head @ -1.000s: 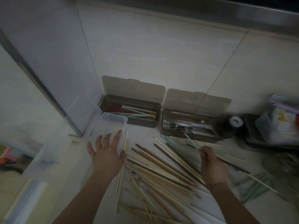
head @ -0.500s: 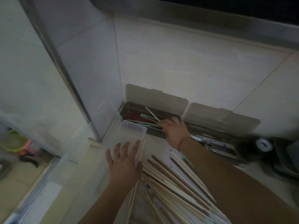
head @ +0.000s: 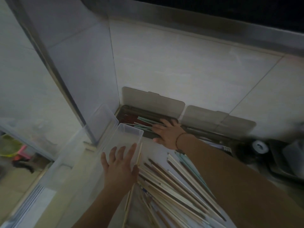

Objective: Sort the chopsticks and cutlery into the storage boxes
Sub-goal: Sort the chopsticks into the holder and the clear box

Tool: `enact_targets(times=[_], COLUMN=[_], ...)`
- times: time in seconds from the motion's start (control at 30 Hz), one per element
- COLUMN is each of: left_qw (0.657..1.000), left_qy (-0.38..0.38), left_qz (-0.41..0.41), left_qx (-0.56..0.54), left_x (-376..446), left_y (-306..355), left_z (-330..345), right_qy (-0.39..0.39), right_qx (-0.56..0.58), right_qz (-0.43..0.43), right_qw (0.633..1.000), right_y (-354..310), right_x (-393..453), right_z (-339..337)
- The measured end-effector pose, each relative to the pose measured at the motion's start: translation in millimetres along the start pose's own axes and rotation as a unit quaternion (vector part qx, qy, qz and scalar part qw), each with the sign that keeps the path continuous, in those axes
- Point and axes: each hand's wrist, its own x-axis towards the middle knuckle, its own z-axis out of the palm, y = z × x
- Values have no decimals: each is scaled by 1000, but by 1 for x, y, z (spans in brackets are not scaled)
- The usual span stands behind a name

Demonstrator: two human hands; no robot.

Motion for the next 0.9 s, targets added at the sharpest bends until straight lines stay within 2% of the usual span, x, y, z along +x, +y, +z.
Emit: enact_targets(times=[0.07, 0.13, 0.23, 0.27, 0.4, 0.5, 0.53, 0.57, 0.6, 0.63, 0.67, 0.73, 0.83, 0.9], left_qw=[1000, 1000, 1000, 1000, 1000, 1000, 1000, 1000, 1000, 1000, 1000, 1000, 1000, 1000], left_qy=[1, -1, -4, -5, -2, 5, 6, 5, 5, 7, 7, 5, -5, -9], left_qz=[-3, -3, 0, -1, 1, 2, 1, 1, 1, -2, -4, -5, -4, -5], left_qx=[3, 6, 3, -1, -7, -3, -1, 0, 0, 2, 4, 7, 8, 9], left_x=[0, 1, 1, 1, 2, 2, 2, 2, 3, 3, 3, 3, 2, 3], left_y=[0, 0, -1, -1, 0, 0, 0, -1, -2, -2, -2, -1, -1, -1], left_z=[-1, -1, 1, 1, 4, 7, 8, 8, 9, 9, 9, 8, 8, 7], right_qy=[29, 127, 334, 382, 458, 452, 435, 396, 331, 235, 147, 73, 60, 130], right_qx=[70, 154, 222, 231, 206, 202, 202, 199, 184, 169, 163, 176, 160, 209], right_qz=[27, 69, 139, 160, 248, 351, 375, 383, 383, 381, 382, 404, 433, 484], right_qw=[997, 977, 905, 880, 828, 795, 793, 810, 842, 878, 898, 894, 885, 840], right_y=[-2, -3, -3, -2, 10, 12, 9, 7, 3, 0, -4, -10, -21, -28], right_x=[-4, -17, -56, -73, -158, -220, -236, -249, -258, -265, -270, -277, -273, -265], right_z=[4, 11, 32, 41, 92, 130, 141, 149, 156, 161, 166, 174, 176, 168])
